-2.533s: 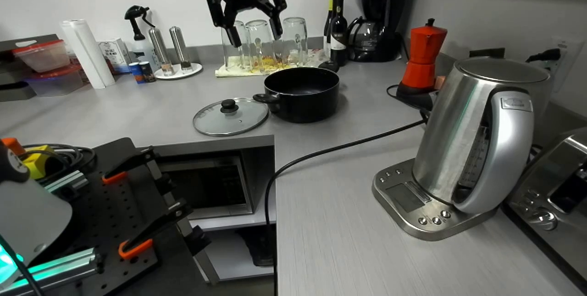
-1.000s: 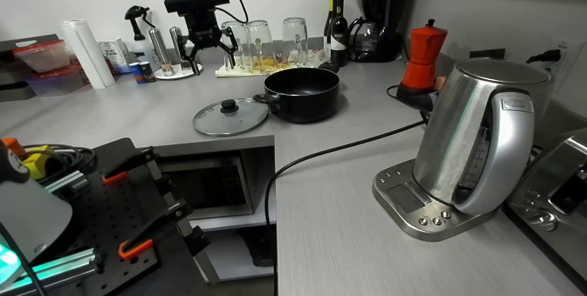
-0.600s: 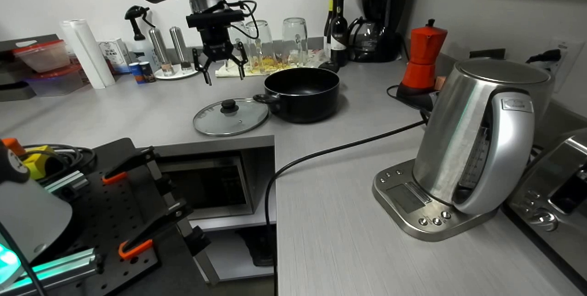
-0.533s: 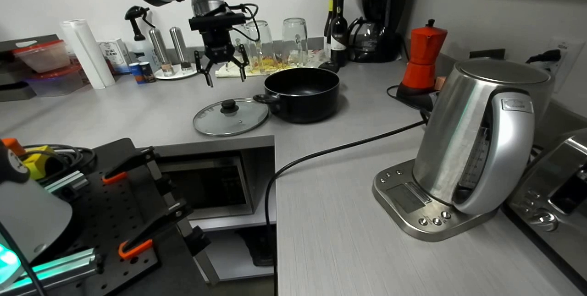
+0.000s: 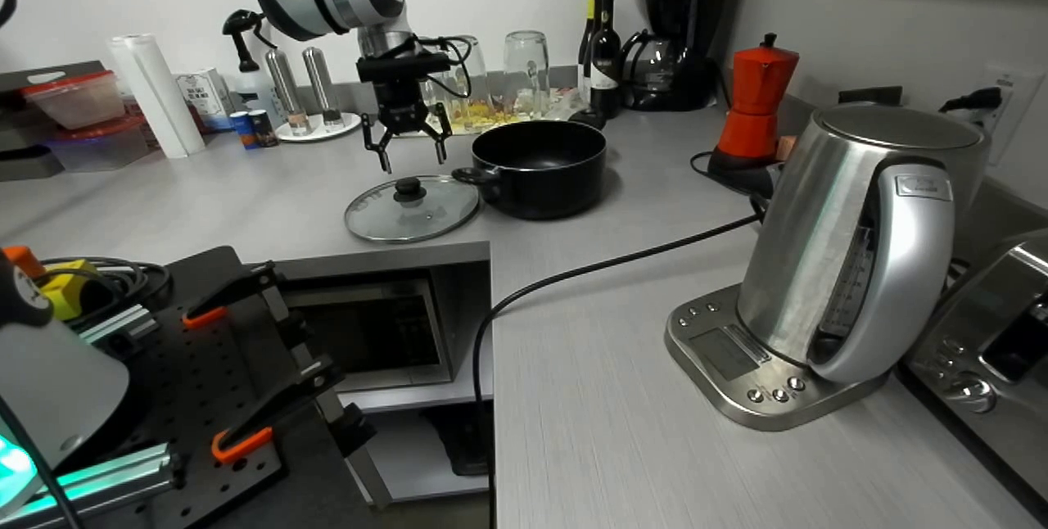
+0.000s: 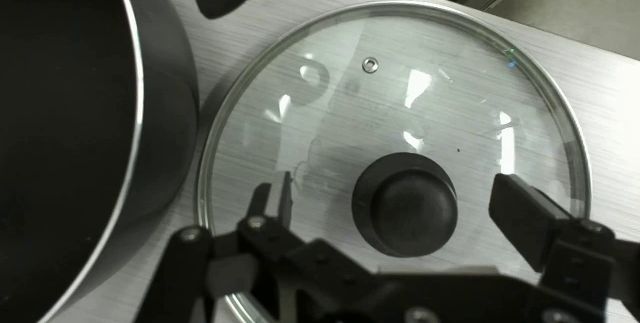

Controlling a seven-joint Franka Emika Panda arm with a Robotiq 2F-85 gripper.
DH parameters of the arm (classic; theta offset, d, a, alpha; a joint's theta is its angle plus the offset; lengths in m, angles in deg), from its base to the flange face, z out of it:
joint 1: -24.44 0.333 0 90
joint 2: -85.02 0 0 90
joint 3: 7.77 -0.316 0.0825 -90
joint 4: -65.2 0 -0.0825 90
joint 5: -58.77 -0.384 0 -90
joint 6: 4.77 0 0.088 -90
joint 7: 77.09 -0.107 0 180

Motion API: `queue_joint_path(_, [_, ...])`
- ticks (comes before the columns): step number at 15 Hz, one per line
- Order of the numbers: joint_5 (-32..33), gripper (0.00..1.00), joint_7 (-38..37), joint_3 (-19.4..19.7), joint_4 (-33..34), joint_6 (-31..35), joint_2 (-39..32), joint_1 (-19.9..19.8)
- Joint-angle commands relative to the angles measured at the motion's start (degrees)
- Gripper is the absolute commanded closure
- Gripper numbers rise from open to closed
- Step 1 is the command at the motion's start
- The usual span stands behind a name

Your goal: Put the lid on the pot

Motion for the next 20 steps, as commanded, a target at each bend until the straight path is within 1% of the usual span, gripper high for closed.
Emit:
queue_joint_path(1, [1.8,0.00,0.4,1.6,5.0,-0.7,-4.8,1.5])
queue_joint_path(5, [1.8,0.00,0.5,2.3,8.1,-1.0,-8.4,1.9])
queue_joint_path(9, [1.2,0.00,0.7,1.8,9.5,-0.5,-9.8,1.9])
queue_joint_path(17, [1.5,0.00,-0.4,1.1,7.6,-0.1,-6.8,3.8])
queue_joint_path(20, [1.0,0.00,0.4,1.1,8.2,-0.1,-7.2,3.5])
